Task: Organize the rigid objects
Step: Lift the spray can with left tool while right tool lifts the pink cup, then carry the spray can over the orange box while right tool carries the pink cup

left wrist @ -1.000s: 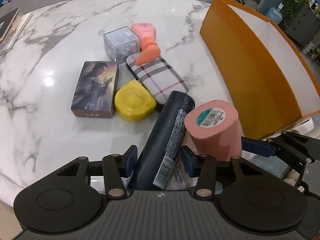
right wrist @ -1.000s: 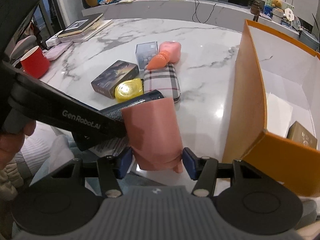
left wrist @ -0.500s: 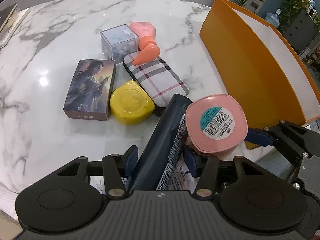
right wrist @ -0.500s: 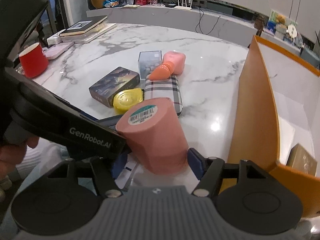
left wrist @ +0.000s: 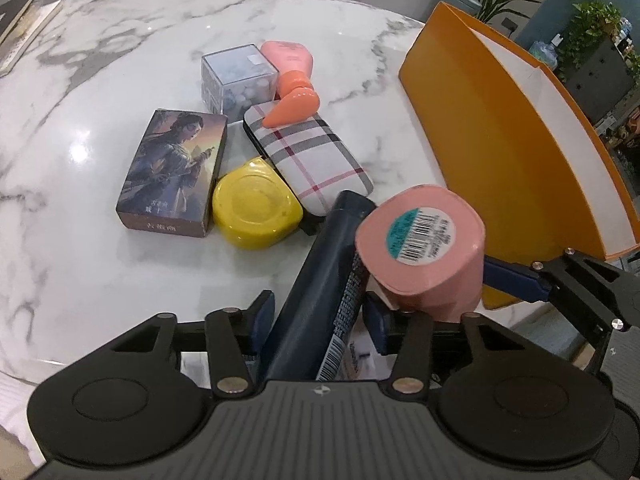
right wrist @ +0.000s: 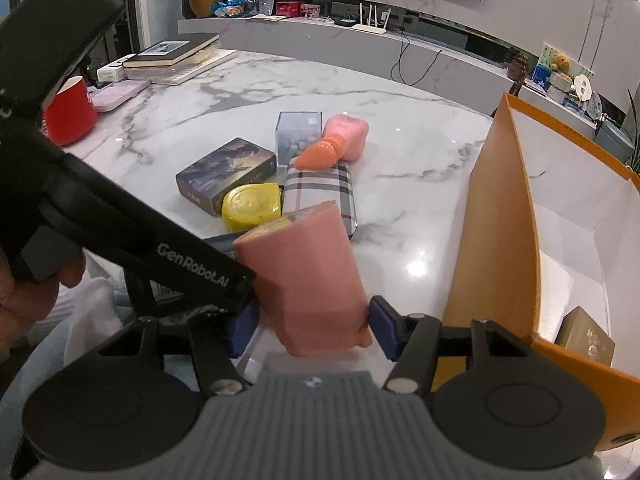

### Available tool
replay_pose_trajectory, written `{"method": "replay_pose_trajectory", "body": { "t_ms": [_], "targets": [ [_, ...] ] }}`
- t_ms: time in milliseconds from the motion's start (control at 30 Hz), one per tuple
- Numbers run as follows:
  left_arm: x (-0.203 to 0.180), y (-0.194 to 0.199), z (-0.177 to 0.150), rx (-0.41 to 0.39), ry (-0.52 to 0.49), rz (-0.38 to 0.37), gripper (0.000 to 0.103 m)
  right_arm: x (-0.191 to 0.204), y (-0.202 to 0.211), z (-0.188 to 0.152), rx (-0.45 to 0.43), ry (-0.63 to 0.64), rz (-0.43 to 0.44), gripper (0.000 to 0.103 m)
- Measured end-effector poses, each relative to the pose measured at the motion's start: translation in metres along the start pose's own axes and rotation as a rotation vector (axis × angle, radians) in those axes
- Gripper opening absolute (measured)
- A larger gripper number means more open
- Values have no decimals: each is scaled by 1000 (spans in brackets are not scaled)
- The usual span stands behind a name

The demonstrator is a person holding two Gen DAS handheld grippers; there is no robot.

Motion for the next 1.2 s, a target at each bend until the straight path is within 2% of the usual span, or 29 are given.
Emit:
{"method": "replay_pose_trajectory", "body": {
  "t_ms": [167,333,567,900,1200],
  "targets": [
    [-8,10,0,-12,-2,-23,37,-1,9,2,-20,1,5,58],
    [-5,20,4,-28,31,0,37,-3,23,9,-57,8,9,56],
    [-4,48,9,-88,84,-30,37,-10,44,18,-107,3,0,54],
    [-30,86,24,-186,66,-58,37,-31,77,33,-177,-53,15,52],
    [-66,104,43,-235,26,-103,37,-69,120,47,-298,-92,-92,52]
  ]
}}
Point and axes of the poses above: each gripper's, at about its wrist camera, not at the fingertips, and y roughly against the way its jaws point, x to its left, z to its top, the point moved 2 cm from there along -y, roughly the way its jaws point, and after that the axes turned 7 degrees about y, right-handed, at the moved point
